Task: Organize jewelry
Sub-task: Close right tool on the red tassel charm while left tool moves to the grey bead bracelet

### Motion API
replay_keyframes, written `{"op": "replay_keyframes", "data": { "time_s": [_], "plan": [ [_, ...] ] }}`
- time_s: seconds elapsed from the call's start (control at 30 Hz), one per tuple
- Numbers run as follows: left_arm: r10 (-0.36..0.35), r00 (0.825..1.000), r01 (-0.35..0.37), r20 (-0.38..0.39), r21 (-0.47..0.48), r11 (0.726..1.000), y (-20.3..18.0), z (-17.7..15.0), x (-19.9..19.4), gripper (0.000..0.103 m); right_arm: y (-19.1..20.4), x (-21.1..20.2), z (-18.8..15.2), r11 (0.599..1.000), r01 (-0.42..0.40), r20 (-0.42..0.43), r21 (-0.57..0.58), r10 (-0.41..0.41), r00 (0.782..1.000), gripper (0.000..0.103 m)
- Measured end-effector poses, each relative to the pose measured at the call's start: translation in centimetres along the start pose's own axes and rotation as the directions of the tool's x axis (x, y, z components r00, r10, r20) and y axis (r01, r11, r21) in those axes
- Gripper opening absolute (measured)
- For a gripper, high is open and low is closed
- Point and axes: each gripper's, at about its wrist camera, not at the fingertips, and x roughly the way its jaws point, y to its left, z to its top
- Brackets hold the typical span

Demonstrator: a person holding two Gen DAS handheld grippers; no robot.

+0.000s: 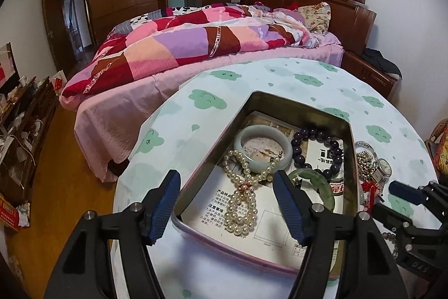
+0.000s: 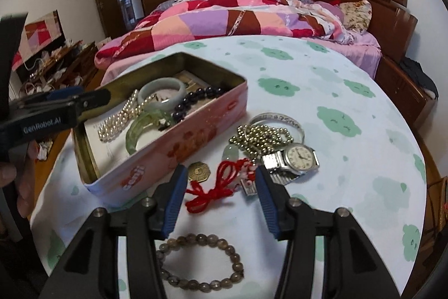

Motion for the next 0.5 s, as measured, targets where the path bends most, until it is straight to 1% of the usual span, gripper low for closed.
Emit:
{"op": "replay_keyframes", "data": {
  "time_s": [0.07,0.2,0.3,0.33,0.4,0.43,0.5],
  "plan": [
    [0.000,1.000,0.000,0.004,0.001,1.000,-0.1,0.0,-0.1,0.069,0.1,0.5,-0.2,1.000,-0.003,-0.020,-0.003,0.003,1.000,0.038],
    [0.001,1.000,-0.001,0.005,0.014,1.000,-0.5,-0.1,-0.2,0.069,0.2,1.1,-0.5,1.000,0.002,-0.037,-0.008,-0.002,0.999,0.036],
    [-0.008,1.000,0.008,0.003,0.024,1.000,-0.9,-0.1,-0.3,0.069,0.5,1.4,-0.6,1.000,0.008,-0.054,-0.023,-0.010,0.999,0.032],
    [-0.010,1.000,0.010,0.005,0.028,1.000,-1.0,-0.2,-0.3,0.069,0.5,1.6,-0.6,1.000,0.010,-0.063,-0.026,-0.011,0.998,0.029],
    [-0.020,1.000,0.020,0.004,0.037,0.999,-1.3,-0.2,-0.4,0.069,0.6,1.8,-0.7,0.999,0.004,-0.076,-0.034,-0.006,0.997,0.013],
    [-0.024,1.000,0.024,0.006,0.040,0.999,-1.4,-0.2,-0.6,0.069,0.7,1.7,-0.7,0.999,0.002,-0.076,-0.038,-0.005,0.997,0.007],
    [-0.037,0.999,0.037,0.010,0.045,0.998,-1.6,-0.2,-0.8,0.069,0.7,1.0,-0.7,0.999,0.005,-0.045,-0.038,-0.006,0.999,0.006]
  ]
}}
